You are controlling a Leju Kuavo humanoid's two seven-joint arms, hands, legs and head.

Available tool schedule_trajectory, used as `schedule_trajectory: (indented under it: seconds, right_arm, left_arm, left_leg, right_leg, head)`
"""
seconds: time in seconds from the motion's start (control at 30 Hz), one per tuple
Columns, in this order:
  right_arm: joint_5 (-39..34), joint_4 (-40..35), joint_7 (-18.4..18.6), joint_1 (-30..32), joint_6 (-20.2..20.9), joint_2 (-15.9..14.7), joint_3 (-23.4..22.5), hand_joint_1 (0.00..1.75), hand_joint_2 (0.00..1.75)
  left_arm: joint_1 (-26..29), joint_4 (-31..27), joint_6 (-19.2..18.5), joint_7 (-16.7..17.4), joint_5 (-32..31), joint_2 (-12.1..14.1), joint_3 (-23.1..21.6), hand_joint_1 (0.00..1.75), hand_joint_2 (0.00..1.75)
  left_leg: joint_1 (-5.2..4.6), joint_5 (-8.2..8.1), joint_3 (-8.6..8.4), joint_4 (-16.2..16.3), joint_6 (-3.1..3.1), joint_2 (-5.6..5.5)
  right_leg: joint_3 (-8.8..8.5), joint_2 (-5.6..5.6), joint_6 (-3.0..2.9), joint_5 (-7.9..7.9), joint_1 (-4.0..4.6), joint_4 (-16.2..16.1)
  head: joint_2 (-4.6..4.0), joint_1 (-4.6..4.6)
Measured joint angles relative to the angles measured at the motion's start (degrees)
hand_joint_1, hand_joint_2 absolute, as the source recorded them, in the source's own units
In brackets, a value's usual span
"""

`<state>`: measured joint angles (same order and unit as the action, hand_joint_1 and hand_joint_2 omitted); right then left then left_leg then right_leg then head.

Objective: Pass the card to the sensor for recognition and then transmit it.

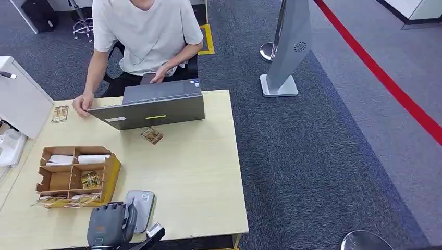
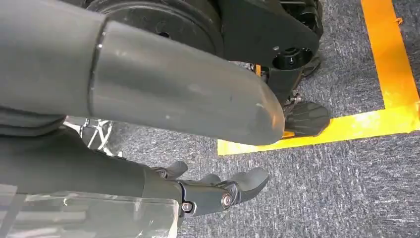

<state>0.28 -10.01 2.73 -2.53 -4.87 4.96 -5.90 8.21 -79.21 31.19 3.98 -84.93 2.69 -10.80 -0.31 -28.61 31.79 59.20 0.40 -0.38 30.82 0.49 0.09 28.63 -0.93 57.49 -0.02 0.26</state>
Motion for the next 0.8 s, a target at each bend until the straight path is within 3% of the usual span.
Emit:
schedule_trajectory:
  seconds: [0.23,0.33,0.57,0.8]
  right_arm:
    - [0.33,0.0,0.0,0.0,0.22,0.02,0.02,0.0,0.0]
    - [1.23,0.0,-0.18,-0.01,0.79,0.02,0.02,0.0,0.0]
    - [2.34,0.0,-0.15,-0.04,1.31,0.13,0.02,0.0,0.0]
    - [3.06,0.0,-0.17,-0.07,1.81,0.26,0.02,0.0,0.0]
  left_arm:
    - [-0.38,0.18,1.53,0.83,-0.68,0.13,0.0,1.75,0.0]
    - [-1.39,-2.52,2.65,0.9,-0.59,1.37,0.59,1.75,0.0]
    - [-7.67,-11.46,0.61,-1.22,-0.61,4.98,3.28,1.75,0.0]
    - [-14.4,-15.08,-1.71,-1.36,-0.59,7.76,4.44,1.75,0.0]
  left_leg:
    - [0.01,0.0,-0.01,0.0,0.0,0.0]
    - [0.03,0.01,0.0,0.0,0.0,0.0]
    - [0.04,0.08,0.0,0.0,-0.04,-0.06]
    - [0.03,0.12,0.01,0.0,-0.05,-0.05]
  right_leg:
    - [0.01,0.0,0.0,0.0,0.01,0.0]
    - [0.02,0.0,0.0,0.0,0.02,0.0]
    - [0.0,-0.08,-0.05,-0.04,0.02,0.02]
    - [-0.01,-0.08,-0.02,-0.08,0.01,0.02]
  head:
    - [0.0,0.0]
    - [0.0,0.02]
    - [0.0,0.0]
    - [0.0,0.02]
